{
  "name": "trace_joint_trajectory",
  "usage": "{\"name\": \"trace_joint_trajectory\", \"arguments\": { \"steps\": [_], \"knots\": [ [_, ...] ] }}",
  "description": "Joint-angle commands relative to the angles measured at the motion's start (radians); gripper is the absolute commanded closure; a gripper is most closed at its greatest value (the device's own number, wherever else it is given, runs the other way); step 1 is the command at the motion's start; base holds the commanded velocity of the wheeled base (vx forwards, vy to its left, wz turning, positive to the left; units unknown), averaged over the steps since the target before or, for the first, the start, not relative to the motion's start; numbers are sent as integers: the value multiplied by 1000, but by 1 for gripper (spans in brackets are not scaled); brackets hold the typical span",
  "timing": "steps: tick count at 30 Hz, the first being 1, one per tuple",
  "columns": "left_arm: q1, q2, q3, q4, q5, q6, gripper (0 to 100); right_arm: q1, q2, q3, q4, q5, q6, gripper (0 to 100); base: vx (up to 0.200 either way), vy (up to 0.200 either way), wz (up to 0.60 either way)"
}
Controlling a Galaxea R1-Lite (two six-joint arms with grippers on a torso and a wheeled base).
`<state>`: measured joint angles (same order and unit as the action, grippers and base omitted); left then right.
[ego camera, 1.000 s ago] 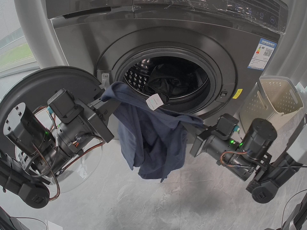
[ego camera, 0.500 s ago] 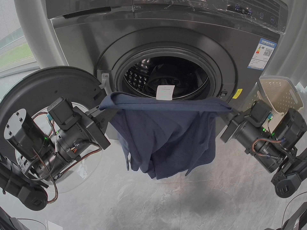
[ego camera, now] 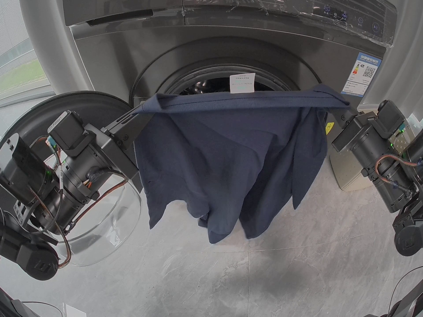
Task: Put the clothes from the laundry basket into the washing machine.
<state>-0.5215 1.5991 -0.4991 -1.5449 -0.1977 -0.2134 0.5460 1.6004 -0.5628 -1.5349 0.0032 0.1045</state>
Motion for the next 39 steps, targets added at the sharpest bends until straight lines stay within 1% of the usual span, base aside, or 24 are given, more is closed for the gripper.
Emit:
{"name": "trace_joint_trajectory", "arguments": {
  "steps": [1,6,9,12,21,23,24,25,26,29,30,32,35,36,39],
  "knots": [
    [-2,-11,-13,0,1,14,100,2,-30,-2,-1,12,-2,100,0,0,0],
    [0,-11,-30,0,4,19,100,2,-43,7,1,17,-3,100,0,0,0],
    [-2,-11,-32,0,20,19,100,2,-43,9,1,21,-3,100,0,0,0],
    [-2,-10,-33,0,23,20,100,3,-43,9,1,24,-3,100,0,0,0],
    [-9,-5,-36,2,21,20,100,5,-42,18,2,24,-2,100,0,0,0],
    [-64,7,-24,3,21,20,100,8,-39,52,7,23,0,100,0,0,0],
    [-64,7,-24,3,21,20,100,8,-39,52,7,23,0,100,0,0,0],
    [-127,47,-35,5,23,19,100,37,-25,76,9,23,3,100,0,0,0],
    [-146,71,-50,5,23,19,100,58,-7,86,10,23,8,100,0,0,0],
    [-166,117,-101,8,21,19,100,81,81,96,1,24,24,100,0,0,0],
    [-184,136,-133,16,21,19,100,85,151,96,-7,27,35,100,0,0,0],
    [-189,150,-159,25,21,17,100,94,197,92,-8,29,40,100,0,0,0],
    [-193,165,-176,29,21,19,100,170,233,93,-8,20,50,100,0,0,0],
    [-195,166,-179,29,20,19,100,186,239,95,-8,18,50,0,0,0,0],
    [-206,193,-200,25,23,17,100,204,280,118,-7,17,41,0,0,0,0]
  ]
}}
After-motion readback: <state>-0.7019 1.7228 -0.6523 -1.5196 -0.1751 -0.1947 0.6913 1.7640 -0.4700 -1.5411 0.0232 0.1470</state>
